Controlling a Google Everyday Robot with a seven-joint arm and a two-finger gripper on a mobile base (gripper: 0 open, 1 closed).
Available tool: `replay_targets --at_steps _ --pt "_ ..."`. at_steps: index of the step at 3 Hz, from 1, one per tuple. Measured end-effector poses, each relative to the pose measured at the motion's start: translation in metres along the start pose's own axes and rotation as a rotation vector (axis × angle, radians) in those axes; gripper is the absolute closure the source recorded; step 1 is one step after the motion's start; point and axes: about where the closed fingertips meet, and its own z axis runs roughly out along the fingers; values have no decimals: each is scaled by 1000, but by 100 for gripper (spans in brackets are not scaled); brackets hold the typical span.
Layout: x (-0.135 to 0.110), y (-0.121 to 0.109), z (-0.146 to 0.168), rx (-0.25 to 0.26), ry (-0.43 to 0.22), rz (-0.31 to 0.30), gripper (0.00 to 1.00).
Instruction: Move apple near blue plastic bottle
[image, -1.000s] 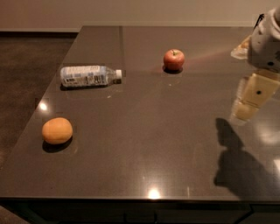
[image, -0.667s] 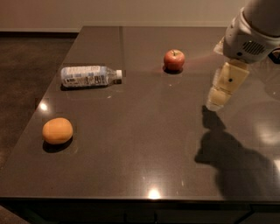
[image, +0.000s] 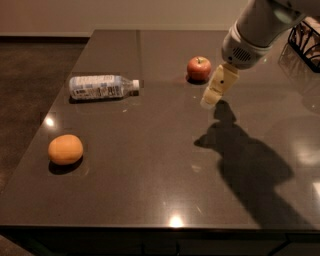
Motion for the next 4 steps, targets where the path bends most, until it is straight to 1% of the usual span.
replay_targets --at_steps 1,2,3,4 --pt "-12 -31 28 46 -23 99 0" --pt "-14 -63 55 70 -42 200 0" --pt "-13 -93 78 73 -56 280 0" --pt "-16 -115 97 55 -88 336 0"
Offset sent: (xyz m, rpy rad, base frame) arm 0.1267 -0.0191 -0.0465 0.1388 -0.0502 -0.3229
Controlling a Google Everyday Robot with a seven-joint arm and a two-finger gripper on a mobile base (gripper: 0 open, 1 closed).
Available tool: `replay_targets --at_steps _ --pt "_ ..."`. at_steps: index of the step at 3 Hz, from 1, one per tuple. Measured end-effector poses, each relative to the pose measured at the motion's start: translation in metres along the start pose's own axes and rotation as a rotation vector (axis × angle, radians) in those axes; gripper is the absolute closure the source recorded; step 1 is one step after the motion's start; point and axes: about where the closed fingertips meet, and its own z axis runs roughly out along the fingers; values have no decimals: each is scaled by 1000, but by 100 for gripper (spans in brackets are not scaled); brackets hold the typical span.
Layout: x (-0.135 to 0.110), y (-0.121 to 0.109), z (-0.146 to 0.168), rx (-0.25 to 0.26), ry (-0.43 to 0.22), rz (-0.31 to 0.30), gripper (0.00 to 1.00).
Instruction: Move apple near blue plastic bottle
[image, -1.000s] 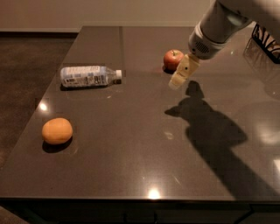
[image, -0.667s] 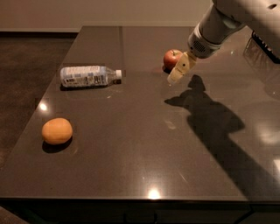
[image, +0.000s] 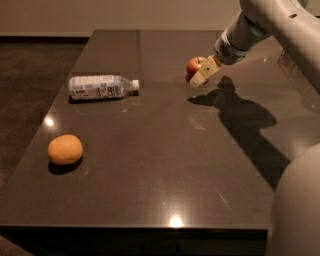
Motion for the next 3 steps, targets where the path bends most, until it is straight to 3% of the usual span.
replay_targets --at_steps 2,3 --pt "-30 -11 26 -42 -81 50 0" --pt "-39 -11 33 -48 -94 45 16"
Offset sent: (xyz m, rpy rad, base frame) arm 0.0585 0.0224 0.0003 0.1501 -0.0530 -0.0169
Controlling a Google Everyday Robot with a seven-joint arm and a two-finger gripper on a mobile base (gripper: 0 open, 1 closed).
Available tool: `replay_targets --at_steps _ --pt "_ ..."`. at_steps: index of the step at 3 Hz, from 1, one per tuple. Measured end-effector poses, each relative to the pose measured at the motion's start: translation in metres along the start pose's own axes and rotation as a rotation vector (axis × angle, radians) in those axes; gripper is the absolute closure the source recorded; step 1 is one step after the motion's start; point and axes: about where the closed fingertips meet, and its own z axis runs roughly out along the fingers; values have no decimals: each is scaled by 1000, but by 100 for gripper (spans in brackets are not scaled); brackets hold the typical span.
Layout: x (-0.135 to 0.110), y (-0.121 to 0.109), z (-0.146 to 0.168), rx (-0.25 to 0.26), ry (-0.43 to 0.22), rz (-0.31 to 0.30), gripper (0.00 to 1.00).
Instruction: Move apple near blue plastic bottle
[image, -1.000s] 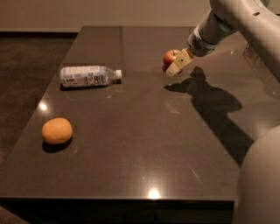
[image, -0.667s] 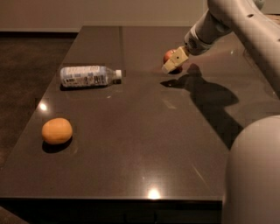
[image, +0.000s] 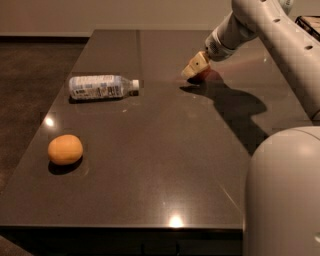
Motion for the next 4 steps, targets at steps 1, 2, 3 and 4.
replay_targets --at_steps 1,2,3,4 --pt "-6 6 0 -13 -2 -27 39" --pt "-8 18 -2 -44 -1 -60 62" --pt "-15 49 -6 -111 -14 -134 86" --pt "-22 97 -4 -213 -27 -232 100"
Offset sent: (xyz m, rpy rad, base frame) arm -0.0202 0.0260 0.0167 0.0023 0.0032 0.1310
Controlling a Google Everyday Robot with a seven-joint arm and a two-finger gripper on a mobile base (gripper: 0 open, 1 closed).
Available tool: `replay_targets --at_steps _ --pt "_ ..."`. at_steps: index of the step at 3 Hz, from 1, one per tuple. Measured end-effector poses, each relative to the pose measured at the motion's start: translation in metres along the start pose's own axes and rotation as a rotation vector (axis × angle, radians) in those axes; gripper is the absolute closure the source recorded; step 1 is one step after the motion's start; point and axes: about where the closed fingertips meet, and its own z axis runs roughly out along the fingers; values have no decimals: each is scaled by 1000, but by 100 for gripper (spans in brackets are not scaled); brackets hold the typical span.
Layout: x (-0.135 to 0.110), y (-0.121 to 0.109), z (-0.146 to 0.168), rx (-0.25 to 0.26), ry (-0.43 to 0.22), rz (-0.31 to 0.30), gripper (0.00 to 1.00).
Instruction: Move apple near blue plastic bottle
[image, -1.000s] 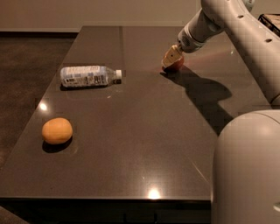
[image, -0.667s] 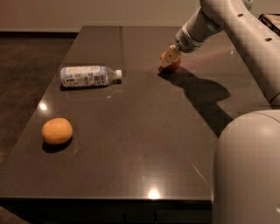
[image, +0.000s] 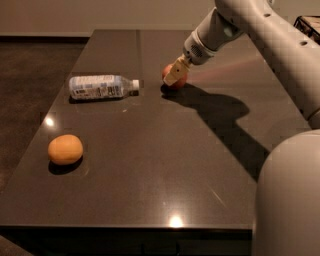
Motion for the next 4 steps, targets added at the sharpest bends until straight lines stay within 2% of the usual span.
replay_targets --at_steps 1,2,3,4 --pt "-13 36 17 -81 -2 -71 100" --pt "-26 63 25 -140 -23 -119 100" --pt "-35 80 29 -169 -40 -152 100" --pt "-40 88 34 -175 -39 -175 82"
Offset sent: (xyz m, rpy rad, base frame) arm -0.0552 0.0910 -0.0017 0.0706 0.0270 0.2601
